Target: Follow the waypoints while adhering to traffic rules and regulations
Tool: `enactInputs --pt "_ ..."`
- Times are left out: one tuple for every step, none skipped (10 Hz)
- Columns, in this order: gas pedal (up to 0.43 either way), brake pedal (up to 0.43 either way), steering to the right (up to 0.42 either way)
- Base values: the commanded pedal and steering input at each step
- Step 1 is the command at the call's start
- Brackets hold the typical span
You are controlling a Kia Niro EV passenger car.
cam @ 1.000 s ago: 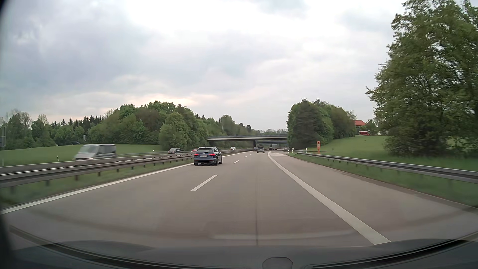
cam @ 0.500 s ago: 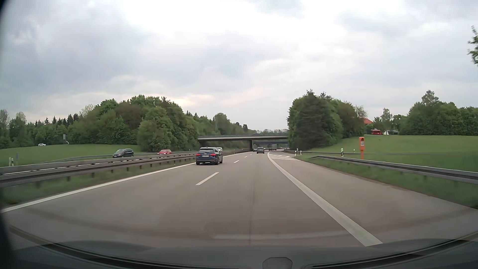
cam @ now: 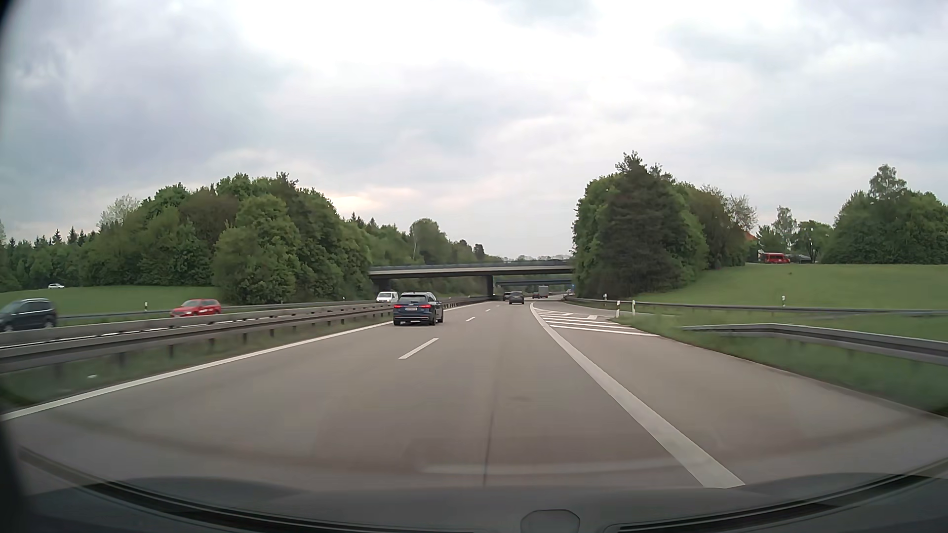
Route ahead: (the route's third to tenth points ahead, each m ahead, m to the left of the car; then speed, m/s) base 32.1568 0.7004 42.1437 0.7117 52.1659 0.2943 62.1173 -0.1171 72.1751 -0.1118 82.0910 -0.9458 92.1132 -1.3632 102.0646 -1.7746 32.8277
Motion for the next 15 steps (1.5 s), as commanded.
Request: enactInputs --pt "0.098 0.0 0.005" --pt "0.098 0.0 0.005" --pt "0.11 0.0 0.005" --pt "0.15 0.0 0.005" --pt "0.157 0.0 0.005" --pt "0.157 0.0 0.005" --pt "0.169 0.0 0.005" --pt "0.169 0.0 0.005" --pt "0.169 0.0 0.005" --pt "0.169 0.0 0.005" --pt "0.177 0.0 0.005" --pt "0.177 0.0 0.005" --pt "0.177 0.0 0.005" --pt "0.177 0.0 0.005" --pt "0.177 0.0 0.005"
